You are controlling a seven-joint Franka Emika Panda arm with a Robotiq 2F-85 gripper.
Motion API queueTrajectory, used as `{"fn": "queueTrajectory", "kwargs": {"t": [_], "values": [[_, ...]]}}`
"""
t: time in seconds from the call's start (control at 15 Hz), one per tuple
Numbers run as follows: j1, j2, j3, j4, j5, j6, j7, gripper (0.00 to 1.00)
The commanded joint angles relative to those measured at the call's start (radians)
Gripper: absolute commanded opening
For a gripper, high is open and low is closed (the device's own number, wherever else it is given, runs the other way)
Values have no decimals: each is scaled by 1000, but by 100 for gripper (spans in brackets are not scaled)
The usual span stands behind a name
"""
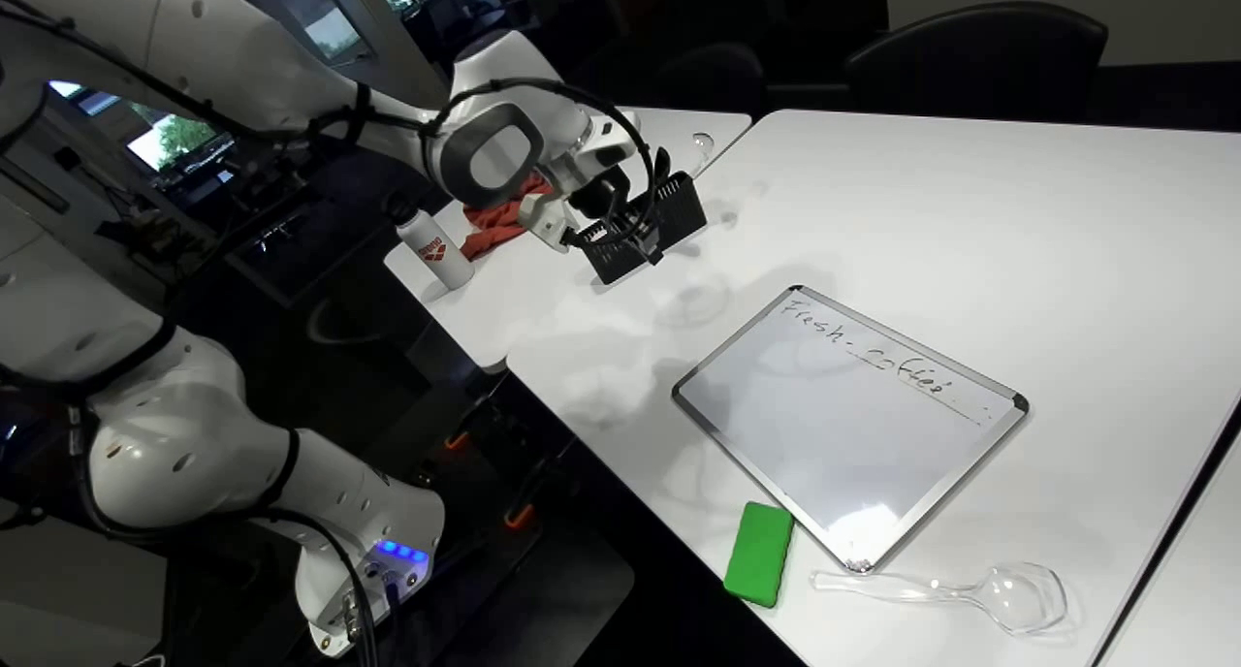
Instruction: Place the board straight
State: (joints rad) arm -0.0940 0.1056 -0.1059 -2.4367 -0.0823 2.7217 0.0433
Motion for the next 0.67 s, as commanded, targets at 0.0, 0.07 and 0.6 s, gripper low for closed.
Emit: {"fn": "queueTrajectory", "kwargs": {"t": [0.0, 0.07, 0.6], "values": [[2, -253, -27, -170, -152, -50, 93, 0], [-12, -308, -18, -200, -179, -67, 106, 0], [-71, -614, 61, -341, -184, -182, 116, 0]]}}
